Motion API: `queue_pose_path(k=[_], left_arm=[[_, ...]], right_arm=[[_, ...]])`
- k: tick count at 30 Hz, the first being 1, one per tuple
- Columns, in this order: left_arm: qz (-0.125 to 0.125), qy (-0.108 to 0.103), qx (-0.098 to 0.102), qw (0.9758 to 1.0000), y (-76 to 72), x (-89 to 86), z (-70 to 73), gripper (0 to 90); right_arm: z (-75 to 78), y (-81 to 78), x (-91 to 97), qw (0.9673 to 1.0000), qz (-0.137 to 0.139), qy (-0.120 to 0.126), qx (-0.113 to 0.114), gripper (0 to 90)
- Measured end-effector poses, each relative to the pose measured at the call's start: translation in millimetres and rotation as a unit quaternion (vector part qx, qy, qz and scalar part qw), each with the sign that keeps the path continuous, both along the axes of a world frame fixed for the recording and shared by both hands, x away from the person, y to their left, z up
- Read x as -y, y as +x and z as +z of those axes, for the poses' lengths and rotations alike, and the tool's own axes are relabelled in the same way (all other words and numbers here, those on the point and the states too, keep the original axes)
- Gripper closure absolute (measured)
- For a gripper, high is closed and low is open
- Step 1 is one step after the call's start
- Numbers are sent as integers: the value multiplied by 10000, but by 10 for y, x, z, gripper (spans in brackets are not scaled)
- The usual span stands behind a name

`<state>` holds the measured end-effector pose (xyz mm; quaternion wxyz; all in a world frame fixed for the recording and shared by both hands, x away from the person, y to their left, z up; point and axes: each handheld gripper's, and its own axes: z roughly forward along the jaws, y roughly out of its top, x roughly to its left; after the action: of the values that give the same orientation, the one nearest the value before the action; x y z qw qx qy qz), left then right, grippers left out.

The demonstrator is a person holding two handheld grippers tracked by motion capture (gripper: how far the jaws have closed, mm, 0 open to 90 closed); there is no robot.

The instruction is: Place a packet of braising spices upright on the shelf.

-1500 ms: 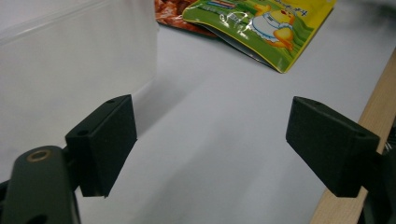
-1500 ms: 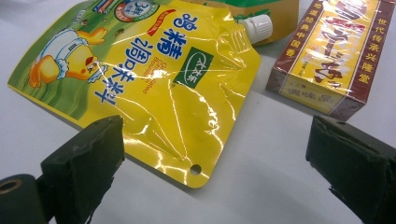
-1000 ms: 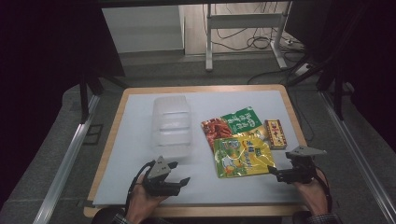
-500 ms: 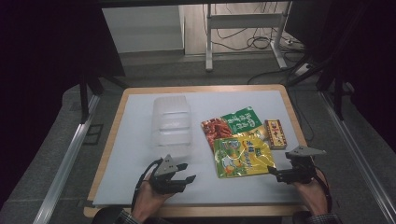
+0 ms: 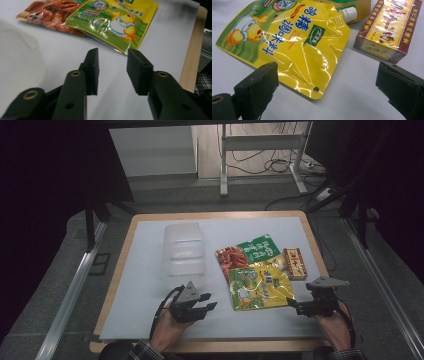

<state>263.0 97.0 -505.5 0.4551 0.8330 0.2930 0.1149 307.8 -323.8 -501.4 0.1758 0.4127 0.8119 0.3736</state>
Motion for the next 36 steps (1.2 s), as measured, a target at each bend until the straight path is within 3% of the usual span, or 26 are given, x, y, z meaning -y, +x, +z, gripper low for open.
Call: queue_pose_path(k=[17, 30, 36], left_arm=[[-289, 8, 52, 9996, 208, 269, 9, 895], [-325, -2, 67, 9994, 444, 458, -60, 900], [-351, 51, 23, 9994, 536, 631, -114, 900]], right_arm=[[1, -1, 2, 10000, 2, -3, 0, 44], [7, -4, 5, 10000, -1, 0, 29, 44], [10, -7, 2, 10000, 1, -4, 41, 44]])
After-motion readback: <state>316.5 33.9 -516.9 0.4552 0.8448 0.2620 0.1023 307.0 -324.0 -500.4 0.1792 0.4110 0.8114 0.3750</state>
